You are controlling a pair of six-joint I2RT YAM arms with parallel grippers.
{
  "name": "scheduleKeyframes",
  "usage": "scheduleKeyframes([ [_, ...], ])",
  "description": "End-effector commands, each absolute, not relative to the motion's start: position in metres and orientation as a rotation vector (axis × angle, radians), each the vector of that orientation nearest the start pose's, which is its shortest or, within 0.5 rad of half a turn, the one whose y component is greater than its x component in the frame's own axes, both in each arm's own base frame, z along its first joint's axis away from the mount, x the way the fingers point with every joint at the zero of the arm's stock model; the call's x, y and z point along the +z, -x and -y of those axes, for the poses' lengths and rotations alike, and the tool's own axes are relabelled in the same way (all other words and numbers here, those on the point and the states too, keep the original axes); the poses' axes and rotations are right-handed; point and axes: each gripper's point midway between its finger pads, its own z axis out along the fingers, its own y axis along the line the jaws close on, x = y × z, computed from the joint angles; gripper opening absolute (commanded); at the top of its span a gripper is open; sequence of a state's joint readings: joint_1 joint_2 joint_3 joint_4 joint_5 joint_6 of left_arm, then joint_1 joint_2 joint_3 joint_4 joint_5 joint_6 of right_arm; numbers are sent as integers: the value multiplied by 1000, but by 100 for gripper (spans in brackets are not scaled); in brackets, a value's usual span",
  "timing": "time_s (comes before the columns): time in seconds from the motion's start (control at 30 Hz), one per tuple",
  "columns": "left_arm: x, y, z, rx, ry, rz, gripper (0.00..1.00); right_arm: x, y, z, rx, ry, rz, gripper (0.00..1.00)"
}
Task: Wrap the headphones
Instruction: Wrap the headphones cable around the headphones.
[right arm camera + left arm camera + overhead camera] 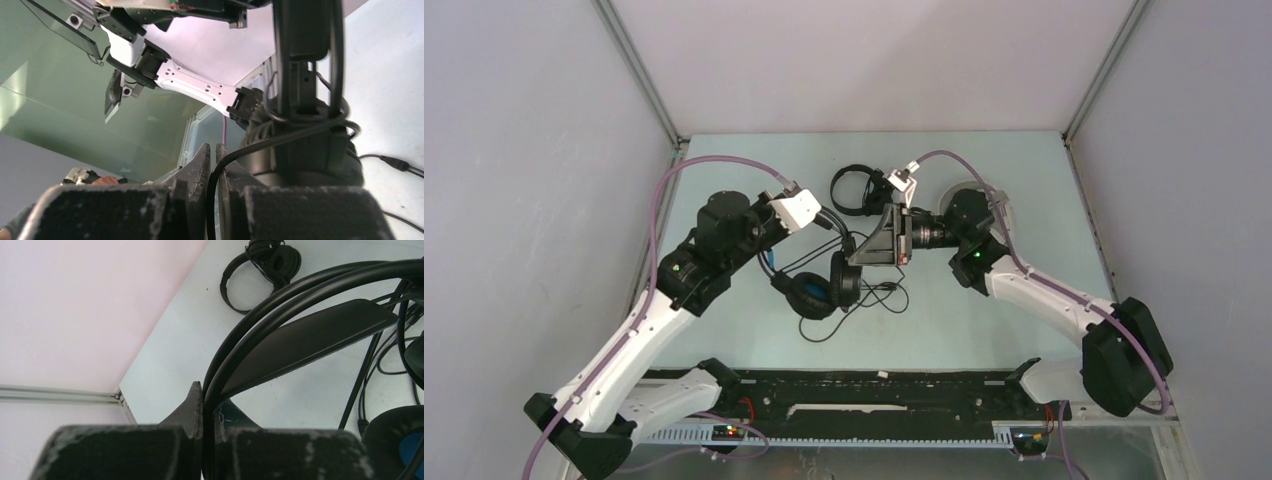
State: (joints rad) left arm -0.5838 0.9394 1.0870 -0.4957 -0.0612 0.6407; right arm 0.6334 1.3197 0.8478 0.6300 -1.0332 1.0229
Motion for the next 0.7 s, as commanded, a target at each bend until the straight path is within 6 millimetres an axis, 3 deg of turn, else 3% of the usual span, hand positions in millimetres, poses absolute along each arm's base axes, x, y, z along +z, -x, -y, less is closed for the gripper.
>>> scheduleKeyframes([
  [0.0,304,-295,122,212,-898,-1658,0,365,-157,-347,2002,839,-1520,11],
  [0.1,308,-304,109,258,-734,-1767,0,372,-156,-359,2001,847,-1509,10],
  [0.4,334,-311,108,112,-341,-1797,0,377,-155,-384,1994,813,-1517,12],
  [0.67,325,-310,96,136,-199,-1848,0,381,-140,-406,2005,834,-1480,11],
])
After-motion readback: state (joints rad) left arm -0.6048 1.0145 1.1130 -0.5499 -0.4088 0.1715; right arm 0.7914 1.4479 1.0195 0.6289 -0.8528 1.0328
